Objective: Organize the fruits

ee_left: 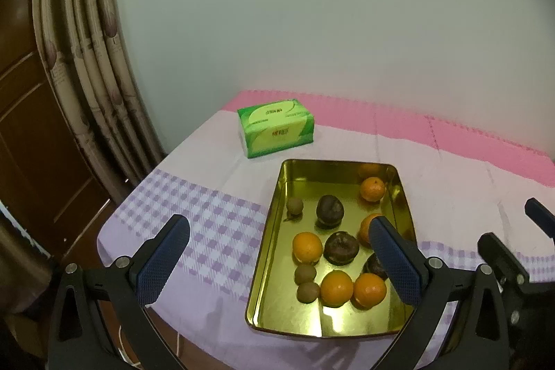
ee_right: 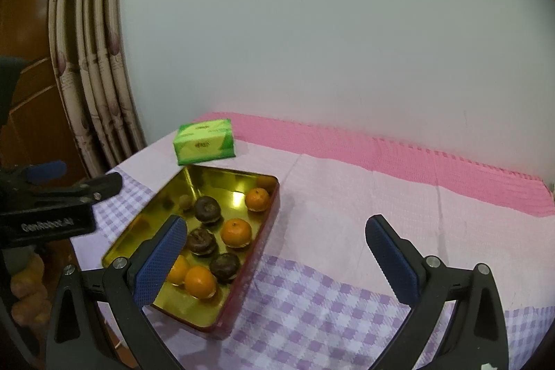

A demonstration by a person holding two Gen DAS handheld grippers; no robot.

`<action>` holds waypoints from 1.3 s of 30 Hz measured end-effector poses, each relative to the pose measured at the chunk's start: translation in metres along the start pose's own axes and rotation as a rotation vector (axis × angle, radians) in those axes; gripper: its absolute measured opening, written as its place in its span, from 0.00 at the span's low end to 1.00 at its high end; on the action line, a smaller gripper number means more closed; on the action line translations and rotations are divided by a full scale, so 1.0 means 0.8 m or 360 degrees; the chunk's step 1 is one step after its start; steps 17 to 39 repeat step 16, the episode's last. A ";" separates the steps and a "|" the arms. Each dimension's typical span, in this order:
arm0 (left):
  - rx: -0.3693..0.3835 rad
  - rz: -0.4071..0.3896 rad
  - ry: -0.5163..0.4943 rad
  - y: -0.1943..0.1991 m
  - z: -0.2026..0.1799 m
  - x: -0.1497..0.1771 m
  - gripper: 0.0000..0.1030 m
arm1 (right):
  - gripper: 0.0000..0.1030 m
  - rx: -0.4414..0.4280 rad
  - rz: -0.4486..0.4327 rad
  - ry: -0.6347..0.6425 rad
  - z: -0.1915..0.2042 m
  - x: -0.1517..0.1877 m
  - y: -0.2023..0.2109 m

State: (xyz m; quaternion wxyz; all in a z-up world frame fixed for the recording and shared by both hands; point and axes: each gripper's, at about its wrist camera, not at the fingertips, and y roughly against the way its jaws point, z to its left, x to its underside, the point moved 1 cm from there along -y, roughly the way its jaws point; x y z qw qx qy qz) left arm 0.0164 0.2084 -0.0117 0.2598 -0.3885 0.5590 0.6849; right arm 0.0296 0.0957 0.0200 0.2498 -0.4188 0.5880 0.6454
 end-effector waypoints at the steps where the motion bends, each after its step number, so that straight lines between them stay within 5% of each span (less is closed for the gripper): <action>1: -0.0008 0.0011 -0.0007 -0.001 0.001 0.003 0.99 | 0.99 0.0010 0.0010 -0.0001 -0.007 0.002 -0.003; 16: -0.0055 0.0083 -0.0096 0.013 0.010 0.039 0.99 | 0.99 0.0401 0.0588 -0.0120 -0.259 0.085 -0.096; 39: -0.0055 0.0083 -0.0096 0.013 0.010 0.039 0.99 | 0.99 0.0401 0.0588 -0.0120 -0.259 0.085 -0.096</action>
